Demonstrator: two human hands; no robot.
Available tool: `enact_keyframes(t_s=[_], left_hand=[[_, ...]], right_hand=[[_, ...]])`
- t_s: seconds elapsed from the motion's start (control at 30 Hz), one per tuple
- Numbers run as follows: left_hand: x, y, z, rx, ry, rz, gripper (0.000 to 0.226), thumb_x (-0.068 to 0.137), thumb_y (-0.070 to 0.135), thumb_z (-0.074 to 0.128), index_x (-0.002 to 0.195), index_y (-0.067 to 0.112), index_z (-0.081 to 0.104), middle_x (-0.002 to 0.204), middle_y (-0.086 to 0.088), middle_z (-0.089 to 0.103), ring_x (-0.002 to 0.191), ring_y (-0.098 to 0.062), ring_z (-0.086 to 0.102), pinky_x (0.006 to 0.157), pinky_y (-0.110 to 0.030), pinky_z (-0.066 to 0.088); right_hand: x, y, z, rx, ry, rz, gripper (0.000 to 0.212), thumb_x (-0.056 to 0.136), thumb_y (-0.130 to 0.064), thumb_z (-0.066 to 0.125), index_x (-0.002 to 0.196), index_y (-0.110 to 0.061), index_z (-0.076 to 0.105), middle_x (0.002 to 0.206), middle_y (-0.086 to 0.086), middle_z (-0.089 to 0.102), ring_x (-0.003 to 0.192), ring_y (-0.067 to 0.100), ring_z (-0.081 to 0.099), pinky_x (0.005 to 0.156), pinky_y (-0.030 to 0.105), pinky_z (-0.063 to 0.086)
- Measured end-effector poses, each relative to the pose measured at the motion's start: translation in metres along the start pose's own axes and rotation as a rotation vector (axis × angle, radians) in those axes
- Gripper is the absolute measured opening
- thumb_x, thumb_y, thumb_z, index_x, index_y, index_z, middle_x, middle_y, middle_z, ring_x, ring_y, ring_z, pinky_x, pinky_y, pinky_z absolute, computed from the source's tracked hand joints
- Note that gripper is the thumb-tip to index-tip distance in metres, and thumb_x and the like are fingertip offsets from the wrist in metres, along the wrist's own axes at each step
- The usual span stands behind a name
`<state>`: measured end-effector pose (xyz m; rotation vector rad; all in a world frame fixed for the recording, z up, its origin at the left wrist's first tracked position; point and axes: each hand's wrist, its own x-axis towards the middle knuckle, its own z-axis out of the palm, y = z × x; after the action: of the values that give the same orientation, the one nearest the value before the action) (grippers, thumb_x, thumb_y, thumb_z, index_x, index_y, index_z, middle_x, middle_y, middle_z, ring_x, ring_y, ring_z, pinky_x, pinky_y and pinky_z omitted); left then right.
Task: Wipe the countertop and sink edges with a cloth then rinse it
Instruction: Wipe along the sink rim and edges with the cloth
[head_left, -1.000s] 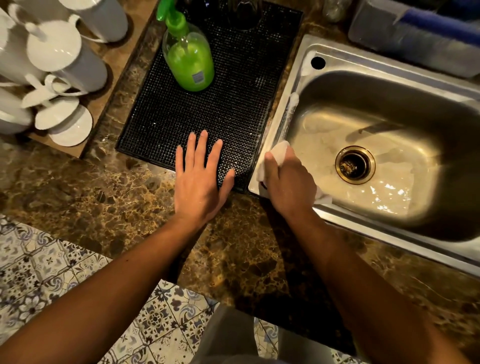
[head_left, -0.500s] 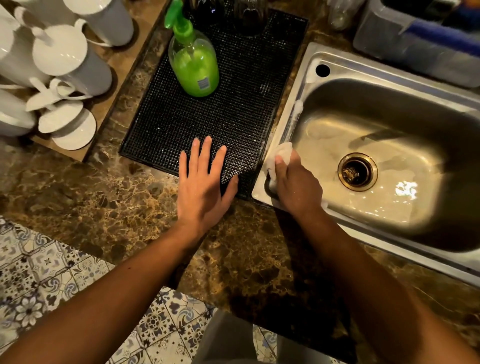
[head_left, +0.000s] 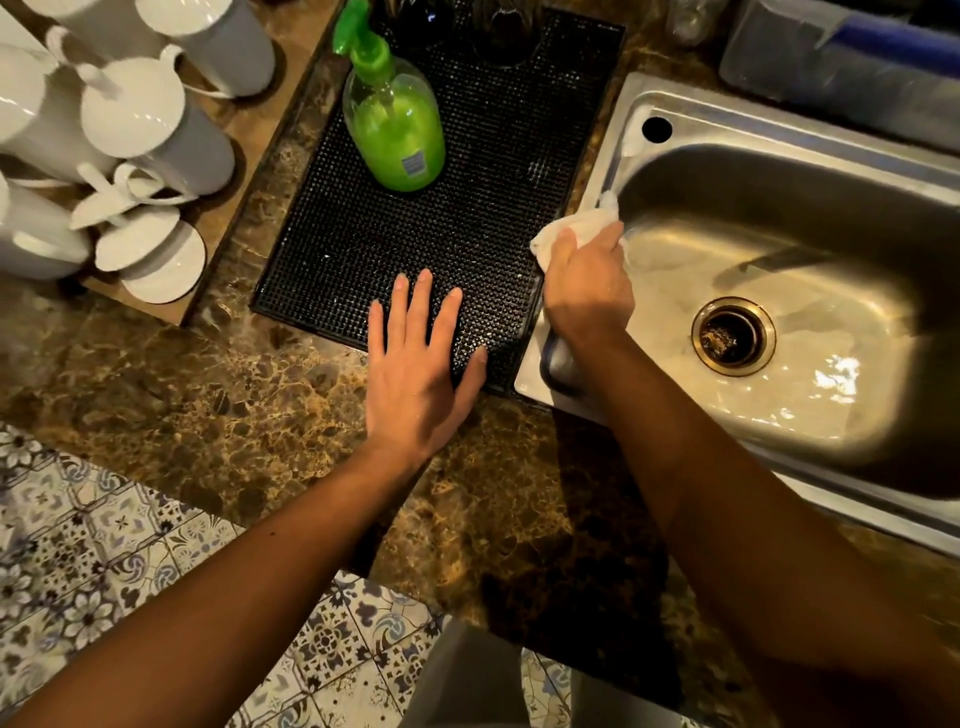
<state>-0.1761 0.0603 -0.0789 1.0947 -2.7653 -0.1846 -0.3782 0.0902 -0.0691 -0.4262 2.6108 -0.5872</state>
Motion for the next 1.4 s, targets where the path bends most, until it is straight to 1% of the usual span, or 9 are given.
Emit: enact_keyframes(t_s=[0.07, 0.17, 0.33, 0.53, 0.73, 0.87, 0.93, 1.23, 1.4], left_hand=[[0.000, 0.001, 0.001, 0.000, -0.005, 0.000, 0.065, 0.105, 0.051, 0.042, 0.158, 0.013, 0.039, 0.170, -0.018, 0.024, 0.159, -0.037, 0.017, 0.127, -0.059, 0.015], [0.001, 0.001, 0.001, -0.005, -0.017, -0.005, 0.066, 0.105, 0.051, 0.042, 0.158, 0.013, 0.039, 0.170, -0.018, 0.023, 0.159, -0.037, 0.016, 0.127, -0.059, 0.015], [-0.001, -0.002, 0.002, -0.014, -0.013, -0.008, 0.067, 0.104, 0.052, 0.041, 0.159, 0.015, 0.037, 0.171, -0.017, 0.022, 0.160, -0.036, 0.014, 0.128, -0.058, 0.013], [0.000, -0.005, 0.007, -0.070, 0.036, 0.006, 0.067, 0.103, 0.049, 0.049, 0.160, 0.015, 0.039, 0.170, -0.017, 0.024, 0.160, -0.036, 0.016, 0.128, -0.058, 0.013], [0.002, -0.003, 0.005, -0.095, 0.006, -0.014, 0.067, 0.102, 0.051, 0.048, 0.160, 0.018, 0.038, 0.171, -0.014, 0.022, 0.160, -0.034, 0.013, 0.128, -0.056, 0.010], [0.001, -0.003, 0.004, -0.105, 0.001, -0.008, 0.067, 0.102, 0.049, 0.050, 0.160, 0.018, 0.038, 0.171, -0.014, 0.022, 0.160, -0.034, 0.013, 0.128, -0.057, 0.011], [0.000, -0.003, 0.003, -0.091, 0.000, -0.003, 0.067, 0.102, 0.049, 0.049, 0.160, 0.017, 0.038, 0.171, -0.015, 0.023, 0.160, -0.035, 0.014, 0.128, -0.058, 0.012], [0.000, 0.001, 0.000, -0.055, -0.022, 0.016, 0.068, 0.103, 0.051, 0.044, 0.160, 0.014, 0.037, 0.170, -0.017, 0.023, 0.159, -0.037, 0.015, 0.126, -0.061, 0.014], [-0.001, -0.002, -0.005, -0.009, -0.090, -0.004, 0.068, 0.104, 0.055, 0.037, 0.159, 0.014, 0.039, 0.170, -0.017, 0.024, 0.159, -0.037, 0.015, 0.127, -0.059, 0.013]], right_hand=[[-0.006, 0.003, 0.002, 0.016, 0.032, -0.031, 0.072, 0.109, -0.050, 0.030, 0.162, -0.004, 0.015, 0.161, 0.019, 0.038, 0.140, 0.036, 0.050, 0.110, 0.040, 0.044], [-0.031, 0.017, 0.010, -0.025, 0.125, -0.181, 0.082, 0.102, -0.057, 0.020, 0.161, -0.001, 0.022, 0.156, 0.029, 0.041, 0.132, 0.041, 0.056, 0.102, 0.045, 0.052], [-0.058, 0.035, 0.008, -0.130, 0.012, -0.274, 0.072, 0.105, -0.048, 0.030, 0.165, -0.012, 0.013, 0.162, 0.021, 0.033, 0.131, 0.041, 0.051, 0.103, 0.048, 0.046], [-0.037, 0.023, 0.018, 0.015, 0.073, -0.228, 0.074, 0.101, -0.048, 0.026, 0.164, -0.012, 0.015, 0.161, 0.021, 0.035, 0.135, 0.041, 0.048, 0.102, 0.050, 0.049], [-0.002, 0.007, 0.030, 0.147, 0.231, -0.179, 0.071, 0.103, -0.043, 0.033, 0.158, 0.001, 0.032, 0.158, 0.037, 0.032, 0.144, 0.050, 0.039, 0.116, 0.053, 0.040], [0.026, -0.003, 0.025, 0.131, 0.163, -0.121, 0.067, 0.107, -0.041, 0.033, 0.163, -0.007, 0.019, 0.167, 0.029, 0.018, 0.154, 0.042, 0.022, 0.127, 0.045, 0.021], [0.038, -0.007, 0.020, 0.138, 0.148, -0.087, 0.065, 0.109, -0.040, 0.034, 0.164, -0.012, 0.015, 0.169, 0.025, 0.013, 0.157, 0.039, 0.016, 0.127, 0.045, 0.019], [0.047, -0.008, 0.007, 0.137, 0.079, -0.057, 0.064, 0.109, -0.046, 0.029, 0.165, -0.022, 0.011, 0.168, 0.023, 0.018, 0.152, 0.040, 0.029, 0.120, 0.048, 0.032], [0.005, 0.004, -0.005, 0.056, -0.063, -0.107, 0.066, 0.110, -0.044, 0.033, 0.166, -0.022, 0.007, 0.166, 0.019, 0.025, 0.139, 0.041, 0.047, 0.105, 0.044, 0.044]])
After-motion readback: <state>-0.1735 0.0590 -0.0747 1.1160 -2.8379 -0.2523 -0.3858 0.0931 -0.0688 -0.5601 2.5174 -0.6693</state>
